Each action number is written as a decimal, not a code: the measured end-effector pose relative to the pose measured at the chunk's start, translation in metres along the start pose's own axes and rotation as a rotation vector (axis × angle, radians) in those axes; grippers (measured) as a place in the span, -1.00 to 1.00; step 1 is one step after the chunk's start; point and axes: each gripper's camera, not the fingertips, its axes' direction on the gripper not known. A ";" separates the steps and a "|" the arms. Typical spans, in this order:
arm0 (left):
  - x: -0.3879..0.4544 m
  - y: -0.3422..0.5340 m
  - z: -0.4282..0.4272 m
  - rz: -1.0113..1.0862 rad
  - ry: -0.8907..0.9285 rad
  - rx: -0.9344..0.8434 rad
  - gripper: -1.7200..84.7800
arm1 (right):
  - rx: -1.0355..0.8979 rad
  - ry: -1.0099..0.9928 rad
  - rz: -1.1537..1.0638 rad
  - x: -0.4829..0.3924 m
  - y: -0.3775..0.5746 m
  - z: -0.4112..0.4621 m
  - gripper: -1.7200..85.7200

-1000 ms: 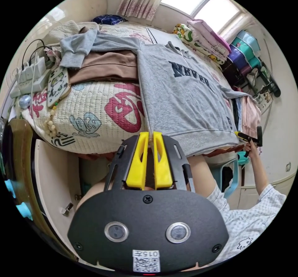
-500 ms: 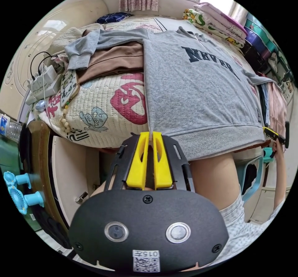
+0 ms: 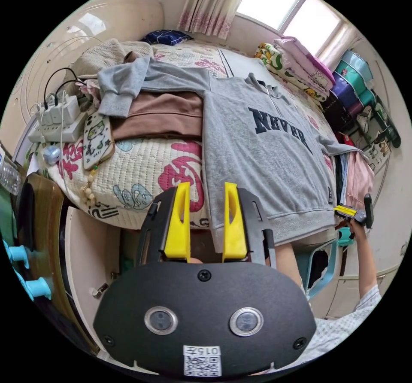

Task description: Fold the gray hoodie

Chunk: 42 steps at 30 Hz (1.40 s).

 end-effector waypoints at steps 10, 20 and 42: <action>0.071 -0.067 0.100 0.112 -0.087 -0.181 -0.77 | -0.132 -0.127 0.009 0.021 -0.038 0.014 -0.84; 0.126 -0.073 0.110 0.386 -0.127 -0.202 -0.93 | -0.129 -0.146 -0.011 0.022 -0.049 0.012 -0.84; 0.306 -0.142 0.216 0.854 -0.405 -0.543 -0.93 | -0.261 -0.245 -0.108 0.020 -0.085 -0.023 -0.84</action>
